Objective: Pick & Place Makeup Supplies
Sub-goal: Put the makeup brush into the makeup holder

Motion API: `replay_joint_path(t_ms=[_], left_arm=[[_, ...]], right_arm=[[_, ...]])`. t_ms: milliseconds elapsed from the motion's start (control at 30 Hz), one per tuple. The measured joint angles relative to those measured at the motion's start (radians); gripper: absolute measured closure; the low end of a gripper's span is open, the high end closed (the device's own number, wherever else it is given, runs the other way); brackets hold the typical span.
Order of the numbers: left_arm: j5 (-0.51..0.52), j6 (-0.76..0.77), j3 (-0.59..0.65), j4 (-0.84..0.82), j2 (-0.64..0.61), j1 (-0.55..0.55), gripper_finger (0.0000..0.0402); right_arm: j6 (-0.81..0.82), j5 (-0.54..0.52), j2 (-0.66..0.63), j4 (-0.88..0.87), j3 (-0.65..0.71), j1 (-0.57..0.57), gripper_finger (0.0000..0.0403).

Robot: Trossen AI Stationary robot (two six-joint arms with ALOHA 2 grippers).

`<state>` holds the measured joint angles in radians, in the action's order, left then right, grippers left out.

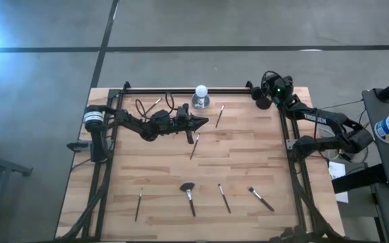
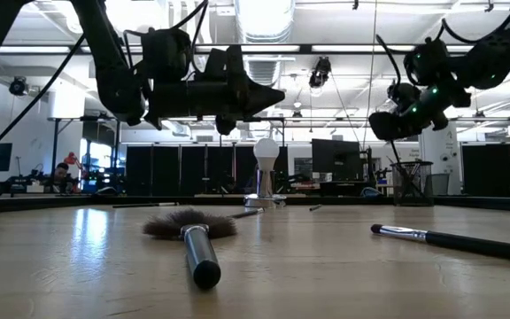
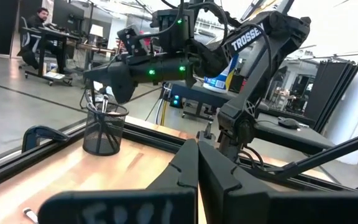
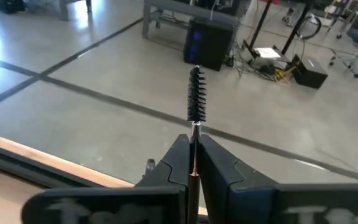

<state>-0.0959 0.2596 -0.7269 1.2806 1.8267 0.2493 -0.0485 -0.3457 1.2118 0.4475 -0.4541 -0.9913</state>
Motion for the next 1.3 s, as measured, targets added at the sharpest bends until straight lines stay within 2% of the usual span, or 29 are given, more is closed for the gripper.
replay_joint_path(t_ms=[133,333,533,700,833,1000,1133,1300], left_arm=[[0.0,0.0,0.0,-0.003,0.0,0.0,0.0399],[0.0,0.001,0.0,-0.005,0.0,0.0,0.0399],[0.005,0.002,0.0,-0.028,0.0,0.0,0.0399],[0.009,0.002,0.0,-0.036,0.0,0.002,0.0399],[0.009,0.002,0.0,-0.047,0.0,0.003,0.0399],[0.034,0.009,0.0,-0.067,0.0,0.005,0.0399],[0.045,0.039,0.0,-0.134,0.0,0.005,0.0399],[0.049,0.077,0.0,-0.23,0.0,-0.016,0.0399]], right_arm=[[0.037,-0.002,0.022,-0.005,0.004,0.0,0.0381],[0.084,-0.002,0.032,-0.053,0.005,0.0,0.0338],[0.102,0.023,-0.019,-0.126,-0.005,0.001,0.0305],[0.101,0.071,-0.099,-0.261,-0.037,0.004,0.0293],[0.086,0.144,-0.194,-0.402,-0.052,0.006,0.031],[0.057,0.243,-0.335,-0.503,-0.02,0.038,0.0356],[0.044,0.357,-0.438,-0.509,0.045,0.089,0.0389],[0.072,0.417,-0.553,-0.414,0.177,0.197,0.0394]])
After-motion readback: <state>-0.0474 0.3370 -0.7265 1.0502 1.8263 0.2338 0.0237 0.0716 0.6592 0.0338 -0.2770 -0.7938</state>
